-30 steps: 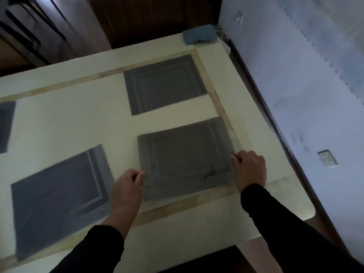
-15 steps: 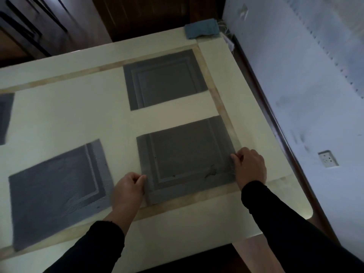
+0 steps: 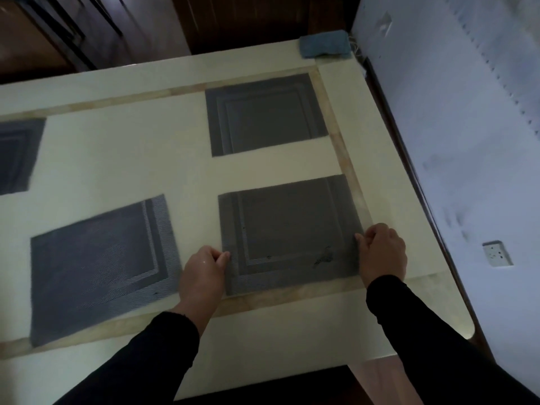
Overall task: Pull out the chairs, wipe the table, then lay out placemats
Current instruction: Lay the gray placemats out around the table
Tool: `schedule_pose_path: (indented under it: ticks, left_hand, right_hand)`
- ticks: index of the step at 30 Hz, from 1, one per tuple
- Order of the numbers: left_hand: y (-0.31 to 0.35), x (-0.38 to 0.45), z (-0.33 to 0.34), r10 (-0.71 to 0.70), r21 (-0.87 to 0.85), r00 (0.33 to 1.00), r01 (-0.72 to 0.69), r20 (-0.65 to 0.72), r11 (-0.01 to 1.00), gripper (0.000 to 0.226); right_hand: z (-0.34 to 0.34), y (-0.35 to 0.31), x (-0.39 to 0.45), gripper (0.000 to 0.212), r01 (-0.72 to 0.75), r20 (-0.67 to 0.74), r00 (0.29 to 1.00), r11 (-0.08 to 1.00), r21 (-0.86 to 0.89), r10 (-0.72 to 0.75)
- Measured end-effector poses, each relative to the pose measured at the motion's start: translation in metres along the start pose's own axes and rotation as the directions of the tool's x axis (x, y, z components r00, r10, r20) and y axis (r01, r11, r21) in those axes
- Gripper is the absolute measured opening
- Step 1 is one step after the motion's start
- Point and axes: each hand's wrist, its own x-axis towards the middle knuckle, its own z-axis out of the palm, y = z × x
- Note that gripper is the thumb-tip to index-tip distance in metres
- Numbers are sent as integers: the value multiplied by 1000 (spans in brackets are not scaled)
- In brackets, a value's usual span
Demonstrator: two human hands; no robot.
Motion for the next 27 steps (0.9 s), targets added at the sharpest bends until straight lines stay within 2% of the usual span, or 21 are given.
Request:
schedule_pose_path:
  ticks: [3,7,10,13,18,20,22,24,27]
  left_hand:
    - [6,-5,-7,-13,15,1000,13,9,1000,25]
    - [1,-11,-16,8,-50,1000,-6,27,999,17]
    - [-18,-11,-29,18,-85,1000,-17,6,996,13]
    - [-42,-10,-52,28,-96,997,-36,-79,995,13]
    - [-120,10,-102,-33,-161,957,-15,-289,987,11]
    - [-147,19,-112,-103,-168,931,46,-351,985,16]
    - [-184,26,-127,-247,-195,897,185,-367,963,27]
    - [-220,35,-140,-375,-195,867,326,-328,925,43]
    - [-264,47,-149,-449,-89,865,441,-224,893,64]
  right_hand:
    - [-1,-9,-2,21,-4,-10,1000,999,-43,3]
    - [-4,-31,-7,28,30,-32,999,997,-78,-33]
    - [0,-60,-19,27,149,-25,988,989,-18,-149]
    - [11,-98,-38,21,307,16,951,951,21,-308]
    - [43,-176,-90,15,468,159,862,876,117,-481]
    - [54,-195,-104,17,441,268,841,883,163,-470]
    - [72,-222,-128,25,378,367,827,905,195,-425]
    - [89,-249,-150,35,297,441,824,934,200,-356]
    - [111,-279,-180,42,211,467,851,971,115,-240]
